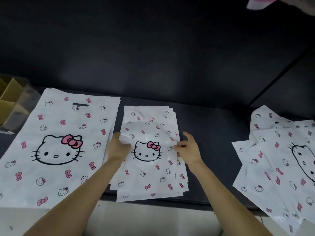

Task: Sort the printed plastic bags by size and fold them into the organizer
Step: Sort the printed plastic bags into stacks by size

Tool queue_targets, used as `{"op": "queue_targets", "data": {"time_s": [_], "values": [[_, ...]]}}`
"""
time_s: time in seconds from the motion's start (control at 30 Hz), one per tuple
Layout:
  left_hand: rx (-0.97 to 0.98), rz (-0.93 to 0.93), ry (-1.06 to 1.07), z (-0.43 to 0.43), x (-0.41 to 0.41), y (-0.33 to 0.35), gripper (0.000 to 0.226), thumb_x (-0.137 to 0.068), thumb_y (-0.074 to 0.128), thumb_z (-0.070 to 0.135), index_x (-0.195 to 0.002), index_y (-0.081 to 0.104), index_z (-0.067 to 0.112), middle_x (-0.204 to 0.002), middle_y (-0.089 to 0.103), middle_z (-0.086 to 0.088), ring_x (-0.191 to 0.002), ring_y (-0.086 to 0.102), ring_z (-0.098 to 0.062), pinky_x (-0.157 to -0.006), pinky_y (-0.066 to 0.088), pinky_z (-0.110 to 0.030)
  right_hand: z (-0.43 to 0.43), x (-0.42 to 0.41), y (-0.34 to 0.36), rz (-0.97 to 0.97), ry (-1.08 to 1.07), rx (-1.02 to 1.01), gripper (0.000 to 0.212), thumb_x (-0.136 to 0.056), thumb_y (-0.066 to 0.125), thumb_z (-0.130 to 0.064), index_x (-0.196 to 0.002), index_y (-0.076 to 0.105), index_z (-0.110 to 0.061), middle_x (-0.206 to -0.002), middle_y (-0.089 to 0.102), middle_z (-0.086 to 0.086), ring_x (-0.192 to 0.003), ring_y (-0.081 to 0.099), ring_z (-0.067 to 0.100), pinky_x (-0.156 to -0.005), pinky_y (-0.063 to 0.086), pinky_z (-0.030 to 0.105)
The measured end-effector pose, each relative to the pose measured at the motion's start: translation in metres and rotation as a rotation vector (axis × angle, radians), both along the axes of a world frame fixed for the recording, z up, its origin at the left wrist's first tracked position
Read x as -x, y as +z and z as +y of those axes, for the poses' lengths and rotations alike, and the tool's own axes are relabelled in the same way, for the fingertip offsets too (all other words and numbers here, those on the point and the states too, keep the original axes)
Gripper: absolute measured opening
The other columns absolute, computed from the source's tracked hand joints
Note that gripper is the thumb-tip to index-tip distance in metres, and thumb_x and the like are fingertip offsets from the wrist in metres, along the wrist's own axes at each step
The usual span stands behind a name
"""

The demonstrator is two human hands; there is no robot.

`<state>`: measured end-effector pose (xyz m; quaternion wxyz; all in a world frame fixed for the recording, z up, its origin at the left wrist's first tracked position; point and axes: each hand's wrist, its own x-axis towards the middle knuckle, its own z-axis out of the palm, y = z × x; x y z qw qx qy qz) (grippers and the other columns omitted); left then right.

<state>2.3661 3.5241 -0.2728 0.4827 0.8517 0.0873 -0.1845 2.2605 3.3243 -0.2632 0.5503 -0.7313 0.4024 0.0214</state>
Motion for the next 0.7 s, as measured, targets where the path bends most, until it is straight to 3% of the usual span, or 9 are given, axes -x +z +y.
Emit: {"op": "queue_targets", "data": {"time_s": [0.1, 0.2, 0.27, 0.33, 0.43, 0.53, 0.63, 0.7], "values": [[-0.266, -0.129, -0.089, 0.002, 0.001, 0.003, 0.046, -0.081, 0.054, 0.000, -0.125, 0.045, 0.008, -0.098, 0.059, -0.014, -0.082, 0.054, -0.033, -0.067, 0.048, -0.036, -0.007, 0.028, 0.003, 0.074, 0.055, 0.428, 0.061, -0.087, 0.064, -0.017, -0.142, 0.037, -0.016, -0.112, 0.062, -0.001, -0.101, 0.059, 0.018, -0.082, 0.048, 0.030], [-0.674, -0.389, -0.257, 0.007, 0.010, -0.003, 0.059, -0.071, 0.071, 0.006, -0.125, 0.048, -0.001, -0.100, 0.053, -0.030, -0.088, 0.053, -0.044, -0.073, 0.043, -0.047, -0.035, 0.079, -0.003, 0.186, -0.073, 0.817, 0.061, -0.081, 0.071, -0.029, -0.135, 0.049, -0.010, -0.119, 0.063, 0.014, -0.109, 0.056, 0.034, -0.089, 0.046, 0.043], [-0.694, -0.669, -0.402, 0.008, 0.026, -0.013, 0.059, -0.069, 0.079, 0.018, -0.119, 0.055, 0.000, -0.102, 0.054, -0.031, -0.087, 0.054, -0.047, -0.073, 0.044, -0.054, -0.060, 0.116, -0.016, 0.273, -0.144, 0.910, 0.067, -0.079, 0.073, -0.037, -0.132, 0.051, -0.003, -0.122, 0.060, 0.022, -0.112, 0.054, 0.042, -0.096, 0.042, 0.051], [-0.609, -0.884, -0.636, 0.008, 0.047, -0.029, 0.050, -0.086, 0.057, 0.043, -0.123, 0.055, 0.010, -0.117, 0.053, -0.027, -0.103, 0.053, -0.048, -0.086, 0.043, -0.059, -0.078, 0.150, -0.026, 0.443, -0.131, 0.907, 0.075, -0.084, 0.060, -0.051, -0.140, 0.041, -0.004, -0.138, 0.048, 0.022, -0.128, 0.042, 0.040, -0.107, 0.030, 0.051], [-0.632, -0.831, -0.908, 0.005, 0.076, -0.045, 0.059, -0.096, 0.020, 0.056, -0.130, 0.053, 0.021, -0.136, 0.048, -0.021, -0.125, 0.043, -0.045, -0.107, 0.023, -0.052, -0.086, 0.183, -0.042, 0.572, -0.097, 0.874, 0.081, -0.089, 0.037, -0.064, -0.146, 0.030, -0.007, -0.150, 0.034, 0.013, -0.138, 0.028, 0.032, -0.112, 0.020, 0.046], [-0.720, -0.752, -0.968, 0.004, 0.086, -0.050, 0.065, -0.097, 0.012, 0.058, -0.132, 0.053, 0.022, -0.138, 0.048, -0.020, -0.127, 0.042, -0.046, -0.109, 0.015, -0.047, -0.086, 0.193, -0.051, 0.515, -0.107, 0.868, 0.070, -0.092, 0.032, -0.058, -0.134, 0.046, -0.004, -0.142, 0.044, 0.011, -0.130, 0.036, 0.032, -0.103, 0.031, 0.047], [-0.745, -0.681, -0.993, 0.005, 0.084, -0.050, 0.066, -0.097, 0.012, 0.059, -0.133, 0.054, 0.022, -0.140, 0.047, -0.019, -0.127, 0.042, -0.046, -0.111, 0.016, -0.047, -0.081, 0.189, -0.054, 0.426, -0.067, 0.929, 0.053, -0.092, 0.024, -0.040, -0.104, 0.062, -0.005, -0.115, 0.062, 0.009, -0.101, 0.055, 0.032, -0.075, 0.045, 0.039], [-0.728, -0.642, -0.999, 0.004, 0.084, -0.048, 0.067, -0.097, 0.013, 0.059, -0.129, 0.057, 0.021, -0.137, 0.050, -0.019, -0.124, 0.045, -0.047, -0.105, 0.032, -0.055, -0.072, 0.185, -0.052, 0.385, -0.037, 1.022, 0.037, -0.083, 0.027, -0.017, -0.083, 0.062, -0.005, -0.089, 0.064, 0.010, -0.075, 0.059, 0.030, -0.054, 0.038, 0.030]]}}
